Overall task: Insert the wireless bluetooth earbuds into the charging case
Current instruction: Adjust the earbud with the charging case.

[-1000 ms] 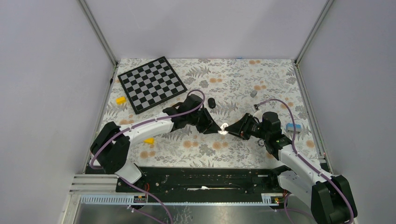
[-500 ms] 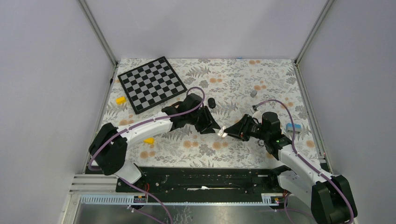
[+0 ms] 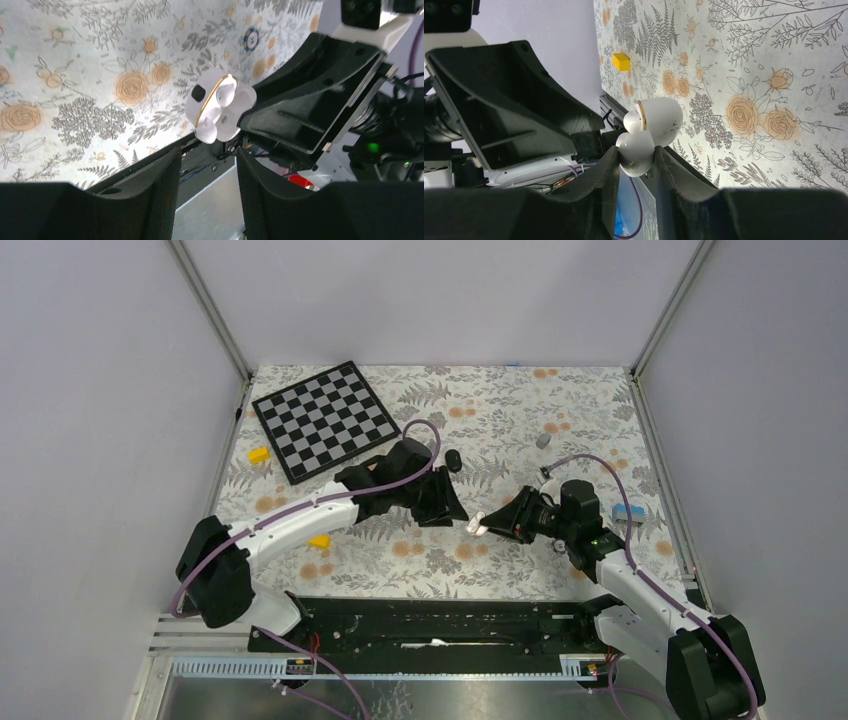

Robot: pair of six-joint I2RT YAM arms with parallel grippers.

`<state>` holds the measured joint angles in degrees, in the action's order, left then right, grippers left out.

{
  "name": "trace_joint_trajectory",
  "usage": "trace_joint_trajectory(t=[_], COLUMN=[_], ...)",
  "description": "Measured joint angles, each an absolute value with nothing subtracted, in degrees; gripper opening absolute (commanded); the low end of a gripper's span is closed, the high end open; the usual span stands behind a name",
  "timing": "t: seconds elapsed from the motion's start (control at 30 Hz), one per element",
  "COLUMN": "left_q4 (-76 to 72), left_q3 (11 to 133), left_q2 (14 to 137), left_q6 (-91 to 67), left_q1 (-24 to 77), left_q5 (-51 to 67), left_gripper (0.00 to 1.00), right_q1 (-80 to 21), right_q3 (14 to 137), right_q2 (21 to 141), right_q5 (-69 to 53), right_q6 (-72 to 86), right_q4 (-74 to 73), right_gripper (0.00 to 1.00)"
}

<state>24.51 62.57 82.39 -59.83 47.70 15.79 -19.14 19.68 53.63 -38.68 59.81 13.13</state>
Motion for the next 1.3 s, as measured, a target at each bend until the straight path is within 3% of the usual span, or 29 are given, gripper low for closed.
trace_joint_trajectory(t=[0.23, 0.57, 1.3], left_q4=[27.8, 28.8, 30.9], left_q3=[66.2, 68.4, 70.6], left_q2=[85.1, 90.4, 91.3], left_q6=[-56.8, -55.9, -51.5], left_q1=[51.9, 52.5, 52.7], left_q5=[14.0, 13.0, 12.9], left_gripper=[0.35, 0.28, 0.20], right_q1=[-19.1, -19.1, -19.1], right_q3=[19.8, 20.6, 20.7], right_q2=[53.6, 53.6, 53.6], right_q5=[-38.5, -38.5, -39.2], right_q6=[59.4, 59.3, 58.9], right_q4=[11.8, 11.8, 11.1], right_gripper=[0.00, 0.00, 0.00])
